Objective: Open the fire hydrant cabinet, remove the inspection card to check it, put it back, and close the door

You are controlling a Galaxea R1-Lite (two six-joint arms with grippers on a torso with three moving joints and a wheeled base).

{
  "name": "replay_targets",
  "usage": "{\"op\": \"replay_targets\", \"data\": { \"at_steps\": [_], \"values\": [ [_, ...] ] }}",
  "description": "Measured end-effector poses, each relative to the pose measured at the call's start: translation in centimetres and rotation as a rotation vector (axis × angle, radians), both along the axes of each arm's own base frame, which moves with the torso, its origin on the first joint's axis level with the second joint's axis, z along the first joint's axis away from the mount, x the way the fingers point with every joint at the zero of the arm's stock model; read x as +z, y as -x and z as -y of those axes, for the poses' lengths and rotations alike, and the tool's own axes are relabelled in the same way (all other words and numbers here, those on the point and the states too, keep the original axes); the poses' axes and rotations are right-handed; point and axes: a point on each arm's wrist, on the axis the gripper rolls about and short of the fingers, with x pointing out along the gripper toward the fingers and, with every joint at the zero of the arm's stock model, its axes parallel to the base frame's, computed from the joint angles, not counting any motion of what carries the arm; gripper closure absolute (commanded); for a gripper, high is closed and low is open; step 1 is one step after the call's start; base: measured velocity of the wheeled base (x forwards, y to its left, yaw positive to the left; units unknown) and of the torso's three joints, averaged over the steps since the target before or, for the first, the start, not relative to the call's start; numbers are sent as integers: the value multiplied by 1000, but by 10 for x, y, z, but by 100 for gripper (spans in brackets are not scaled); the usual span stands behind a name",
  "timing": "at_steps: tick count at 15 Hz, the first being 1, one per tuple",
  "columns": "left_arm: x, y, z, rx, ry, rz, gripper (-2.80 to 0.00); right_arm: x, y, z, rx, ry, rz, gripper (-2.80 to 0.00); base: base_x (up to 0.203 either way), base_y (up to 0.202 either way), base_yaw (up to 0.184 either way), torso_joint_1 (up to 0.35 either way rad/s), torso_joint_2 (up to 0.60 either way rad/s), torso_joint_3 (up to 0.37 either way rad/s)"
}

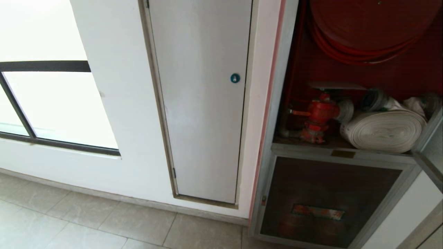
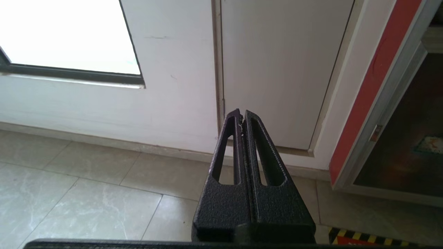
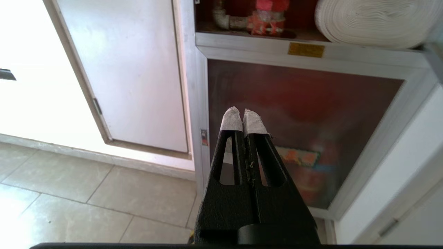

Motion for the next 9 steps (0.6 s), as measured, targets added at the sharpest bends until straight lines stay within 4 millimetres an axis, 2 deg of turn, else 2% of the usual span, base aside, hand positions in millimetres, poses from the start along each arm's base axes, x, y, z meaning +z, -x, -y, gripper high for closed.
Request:
{"op": "replay_targets", "data": {
  "at_steps": [4, 5, 9],
  "values": [
    [0, 0, 0, 0, 0, 0, 0, 0, 0, 0, 0, -1, 0, 0, -189, 0, 2, 2, 1, 3],
    [0, 0, 0, 0, 0, 0, 0, 0, 0, 0, 0, 0, 0, 0, -93, 0, 1, -8, -12, 0],
    [0, 0, 0, 0, 0, 0, 0, 0, 0, 0, 0, 0, 0, 0, 0, 0, 0, 0, 0, 0]
  ]
}}
